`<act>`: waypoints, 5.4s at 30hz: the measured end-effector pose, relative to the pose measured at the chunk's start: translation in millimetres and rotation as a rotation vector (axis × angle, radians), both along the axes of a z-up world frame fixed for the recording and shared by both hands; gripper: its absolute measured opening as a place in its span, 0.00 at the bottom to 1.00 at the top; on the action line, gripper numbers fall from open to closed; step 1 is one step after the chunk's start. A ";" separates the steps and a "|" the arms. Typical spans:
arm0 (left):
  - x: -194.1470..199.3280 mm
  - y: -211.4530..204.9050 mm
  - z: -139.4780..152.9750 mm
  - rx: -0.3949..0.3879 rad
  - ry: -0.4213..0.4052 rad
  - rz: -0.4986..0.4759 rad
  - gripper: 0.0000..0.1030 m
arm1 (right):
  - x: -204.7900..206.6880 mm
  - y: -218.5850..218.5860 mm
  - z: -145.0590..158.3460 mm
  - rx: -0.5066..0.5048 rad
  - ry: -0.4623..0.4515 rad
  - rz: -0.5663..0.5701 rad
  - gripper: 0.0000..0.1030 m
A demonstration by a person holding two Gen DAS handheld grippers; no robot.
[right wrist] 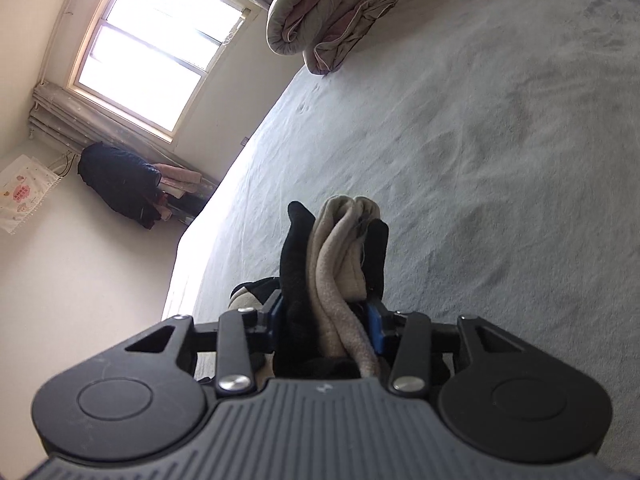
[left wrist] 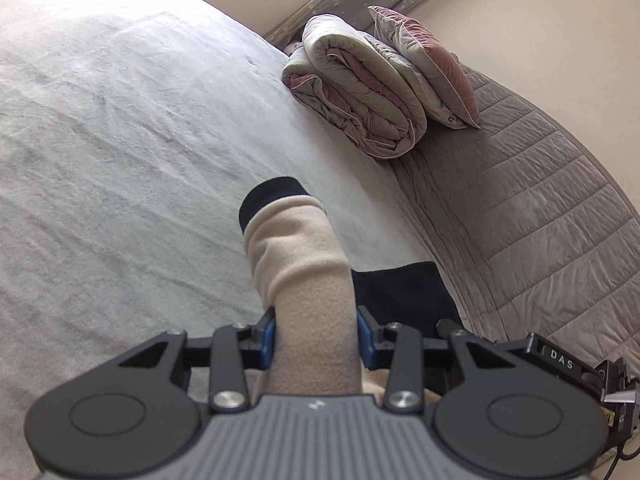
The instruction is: Fold clothes
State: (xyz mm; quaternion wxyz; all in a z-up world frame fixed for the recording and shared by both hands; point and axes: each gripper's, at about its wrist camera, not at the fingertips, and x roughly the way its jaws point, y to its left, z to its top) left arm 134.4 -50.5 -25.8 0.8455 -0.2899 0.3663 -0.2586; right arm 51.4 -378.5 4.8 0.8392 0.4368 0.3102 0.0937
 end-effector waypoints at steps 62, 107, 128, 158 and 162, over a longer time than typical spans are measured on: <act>176.3 -198.8 -62.5 0.238 -0.405 -0.103 0.17 | 160.1 -94.2 -78.0 -0.735 -0.137 -0.323 0.28; 64.4 -187.9 78.8 0.806 -0.108 -0.152 0.99 | 47.8 -49.4 53.2 -0.671 0.117 -0.218 1.00; 69.1 -189.8 69.0 0.841 -0.084 -0.174 0.99 | 49.7 -42.6 52.2 -0.663 0.114 -0.208 1.00; 66.6 -196.1 70.9 0.870 -0.090 -0.175 0.99 | 51.1 -44.9 50.2 -0.653 0.118 -0.194 1.00; 67.3 -196.8 70.9 0.871 -0.088 -0.174 0.99 | 51.6 -44.6 49.1 -0.654 0.121 -0.193 1.00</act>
